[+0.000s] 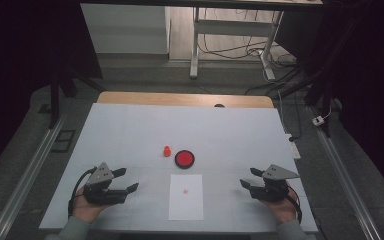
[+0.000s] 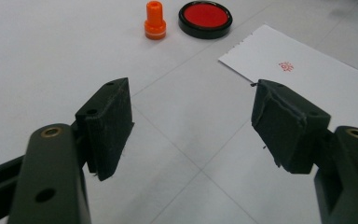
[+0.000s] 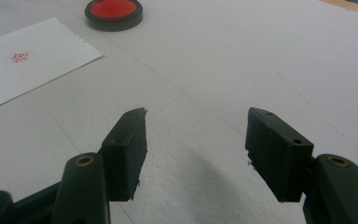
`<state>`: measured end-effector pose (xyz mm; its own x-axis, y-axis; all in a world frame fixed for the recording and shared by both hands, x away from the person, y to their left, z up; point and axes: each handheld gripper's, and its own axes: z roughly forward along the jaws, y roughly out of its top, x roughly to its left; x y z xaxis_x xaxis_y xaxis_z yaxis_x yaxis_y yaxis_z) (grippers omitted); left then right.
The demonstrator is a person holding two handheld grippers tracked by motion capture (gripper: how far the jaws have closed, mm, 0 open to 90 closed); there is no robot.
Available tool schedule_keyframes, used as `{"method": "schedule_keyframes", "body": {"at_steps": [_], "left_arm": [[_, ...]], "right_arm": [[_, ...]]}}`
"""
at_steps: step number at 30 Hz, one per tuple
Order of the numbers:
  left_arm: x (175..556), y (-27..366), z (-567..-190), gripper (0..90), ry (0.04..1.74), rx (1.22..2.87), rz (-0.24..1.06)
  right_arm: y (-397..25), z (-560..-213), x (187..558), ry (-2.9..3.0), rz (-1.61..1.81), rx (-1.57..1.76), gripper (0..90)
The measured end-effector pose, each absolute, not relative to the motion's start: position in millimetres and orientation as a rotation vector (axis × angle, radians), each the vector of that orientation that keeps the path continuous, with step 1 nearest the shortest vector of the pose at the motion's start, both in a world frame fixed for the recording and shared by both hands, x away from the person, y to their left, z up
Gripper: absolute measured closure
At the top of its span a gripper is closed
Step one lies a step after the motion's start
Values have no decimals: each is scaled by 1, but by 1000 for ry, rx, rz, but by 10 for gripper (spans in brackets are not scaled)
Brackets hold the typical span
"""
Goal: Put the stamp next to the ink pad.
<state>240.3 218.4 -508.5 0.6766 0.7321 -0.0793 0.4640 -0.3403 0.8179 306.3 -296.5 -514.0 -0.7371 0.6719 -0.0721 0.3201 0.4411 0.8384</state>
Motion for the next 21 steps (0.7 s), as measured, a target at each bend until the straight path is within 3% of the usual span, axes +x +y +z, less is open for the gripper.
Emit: {"method": "schedule_keyframes", "body": {"at_steps": [21], "left_arm": [[239, 218, -513, 290, 932, 2024, 375]], "right_arm": [[-297, -513, 306, 2289, 1218, 831, 380]]}}
